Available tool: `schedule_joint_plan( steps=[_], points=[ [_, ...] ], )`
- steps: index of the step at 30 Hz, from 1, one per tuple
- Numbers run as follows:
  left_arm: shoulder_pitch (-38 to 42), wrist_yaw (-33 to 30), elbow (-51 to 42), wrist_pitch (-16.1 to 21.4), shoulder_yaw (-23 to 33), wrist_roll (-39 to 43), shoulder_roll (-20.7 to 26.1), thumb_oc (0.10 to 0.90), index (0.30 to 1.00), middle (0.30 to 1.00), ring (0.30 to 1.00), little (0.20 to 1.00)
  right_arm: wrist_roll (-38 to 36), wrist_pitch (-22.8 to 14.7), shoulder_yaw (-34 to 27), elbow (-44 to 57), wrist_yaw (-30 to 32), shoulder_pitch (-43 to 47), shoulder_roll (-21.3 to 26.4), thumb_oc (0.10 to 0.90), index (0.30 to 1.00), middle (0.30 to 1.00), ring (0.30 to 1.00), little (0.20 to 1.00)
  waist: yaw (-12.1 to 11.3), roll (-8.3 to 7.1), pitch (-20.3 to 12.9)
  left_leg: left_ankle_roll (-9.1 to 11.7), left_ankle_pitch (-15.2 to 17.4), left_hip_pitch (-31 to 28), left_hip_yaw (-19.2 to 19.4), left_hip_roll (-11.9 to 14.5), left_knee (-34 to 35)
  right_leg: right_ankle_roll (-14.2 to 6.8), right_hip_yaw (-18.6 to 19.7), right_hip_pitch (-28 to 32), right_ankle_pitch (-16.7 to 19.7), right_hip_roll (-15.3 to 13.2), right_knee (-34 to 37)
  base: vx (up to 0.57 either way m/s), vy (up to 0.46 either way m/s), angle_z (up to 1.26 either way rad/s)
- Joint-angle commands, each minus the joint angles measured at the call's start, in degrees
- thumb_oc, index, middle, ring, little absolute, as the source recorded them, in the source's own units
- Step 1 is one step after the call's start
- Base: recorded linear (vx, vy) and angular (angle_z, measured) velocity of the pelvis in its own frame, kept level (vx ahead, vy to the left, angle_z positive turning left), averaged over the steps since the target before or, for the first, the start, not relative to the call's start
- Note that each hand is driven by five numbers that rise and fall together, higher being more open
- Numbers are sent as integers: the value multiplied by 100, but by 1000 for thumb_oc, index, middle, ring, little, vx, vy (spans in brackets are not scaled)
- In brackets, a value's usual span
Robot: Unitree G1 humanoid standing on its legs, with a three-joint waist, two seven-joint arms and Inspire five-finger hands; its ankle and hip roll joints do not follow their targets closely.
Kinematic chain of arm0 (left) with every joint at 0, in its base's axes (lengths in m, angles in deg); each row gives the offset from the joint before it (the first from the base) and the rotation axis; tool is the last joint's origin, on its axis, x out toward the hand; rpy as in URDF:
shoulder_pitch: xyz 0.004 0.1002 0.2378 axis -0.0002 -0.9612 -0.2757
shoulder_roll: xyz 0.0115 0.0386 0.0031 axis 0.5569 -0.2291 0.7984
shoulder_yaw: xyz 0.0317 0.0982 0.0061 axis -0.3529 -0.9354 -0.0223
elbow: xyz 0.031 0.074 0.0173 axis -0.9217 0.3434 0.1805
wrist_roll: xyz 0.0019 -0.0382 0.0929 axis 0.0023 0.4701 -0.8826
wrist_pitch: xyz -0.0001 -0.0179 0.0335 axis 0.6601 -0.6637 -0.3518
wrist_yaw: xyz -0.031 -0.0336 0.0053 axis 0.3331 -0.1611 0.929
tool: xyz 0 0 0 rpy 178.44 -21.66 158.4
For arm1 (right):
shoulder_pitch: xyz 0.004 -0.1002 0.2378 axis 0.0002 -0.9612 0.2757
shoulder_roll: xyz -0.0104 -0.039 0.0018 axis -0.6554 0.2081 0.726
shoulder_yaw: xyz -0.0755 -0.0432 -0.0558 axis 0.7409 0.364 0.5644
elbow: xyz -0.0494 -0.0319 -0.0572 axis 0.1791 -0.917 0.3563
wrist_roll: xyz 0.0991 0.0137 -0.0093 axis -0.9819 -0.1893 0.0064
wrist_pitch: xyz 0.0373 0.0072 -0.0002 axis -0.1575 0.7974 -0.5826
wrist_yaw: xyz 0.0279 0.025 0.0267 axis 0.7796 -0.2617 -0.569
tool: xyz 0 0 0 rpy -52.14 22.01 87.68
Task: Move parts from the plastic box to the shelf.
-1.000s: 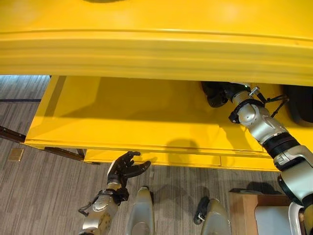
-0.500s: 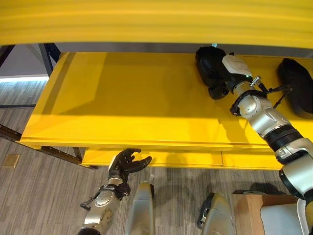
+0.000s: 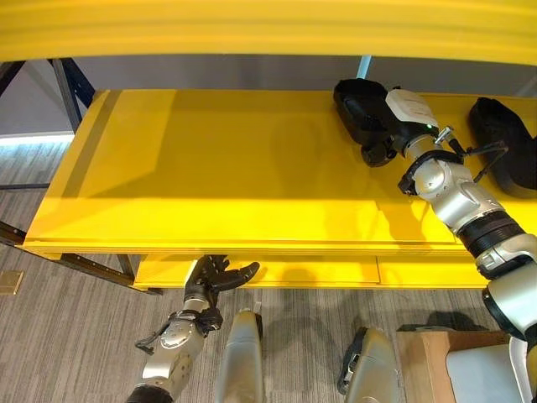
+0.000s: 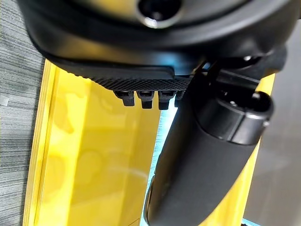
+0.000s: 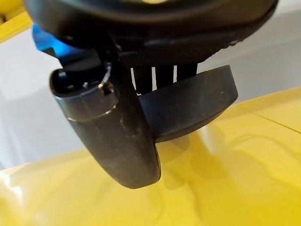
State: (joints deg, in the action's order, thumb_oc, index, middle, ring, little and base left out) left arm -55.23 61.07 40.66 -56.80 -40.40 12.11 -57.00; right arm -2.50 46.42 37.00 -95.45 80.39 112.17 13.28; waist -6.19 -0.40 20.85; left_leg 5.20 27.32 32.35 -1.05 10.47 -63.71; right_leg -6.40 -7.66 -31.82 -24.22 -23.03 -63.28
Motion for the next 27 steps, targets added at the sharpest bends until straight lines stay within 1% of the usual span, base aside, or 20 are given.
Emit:
schedule_joint_plan(
  steps=[1,5,7,10,11,12,22,27],
  points=[
    [321,44,-591,615,-82,-47,306,900,1000,1000,1000,1000,-138,-117,-21,-338,504,1050,26,400,300,300,300,300,-38,-102,-454,-138,420,-136,-106,21,-187,487,68,368,-635,236,-201,0,0,0],
    [343,42,-591,626,-123,-60,289,900,1000,1000,1000,1000,-113,-105,13,-500,479,993,-42,400,300,300,300,300,-35,-87,-440,-146,419,-106,-112,26,-187,488,65,346,-633,243,-189,0,0,0],
    [374,30,-603,641,-141,-66,275,900,1000,1000,1000,1000,-95,-92,20,-715,489,905,-150,400,300,300,300,300,-43,-63,-436,-155,405,-67,-120,18,-170,477,55,299,-616,250,-192,17,-3,-1],
    [458,-27,-589,661,-204,-76,235,900,1000,1000,1000,1000,-4,-61,26,-1211,446,653,-441,400,300,300,300,300,-40,-13,-398,-182,438,12,-117,-1,-202,466,68,229,-626,239,-206,29,0,-1],
    [456,-31,-586,667,-208,-86,227,900,1000,1000,1000,1000,-10,-60,12,-1220,450,617,-457,400,300,300,300,300,-41,-5,-386,-190,443,22,-110,-3,-207,463,78,204,-622,239,-216,82,2,-1],
    [449,-38,-589,672,-209,-99,224,900,1000,1000,1000,1000,-26,-59,-22,-1249,438,516,-488,400,300,300,300,300,-49,7,-375,-182,581,-9,-117,1,-268,425,94,233,-731,251,-272,84,2,-1],
    [497,-127,-559,712,-211,-113,161,900,1000,1000,1000,1000,-20,-65,-111,-1253,424,120,-712,400,300,300,300,300,-39,32,-309,-226,594,51,-108,-29,-248,419,96,158,-703,260,-238,9,0,0],
    [533,-169,-503,718,-190,-138,121,900,1000,1000,1000,1000,16,-60,-126,-1235,367,-139,-783,400,300,300,300,300,-6,16,-308,-230,604,76,-93,-20,-240,417,101,98,-685,262,-236,2,1,-2]
  ],
)
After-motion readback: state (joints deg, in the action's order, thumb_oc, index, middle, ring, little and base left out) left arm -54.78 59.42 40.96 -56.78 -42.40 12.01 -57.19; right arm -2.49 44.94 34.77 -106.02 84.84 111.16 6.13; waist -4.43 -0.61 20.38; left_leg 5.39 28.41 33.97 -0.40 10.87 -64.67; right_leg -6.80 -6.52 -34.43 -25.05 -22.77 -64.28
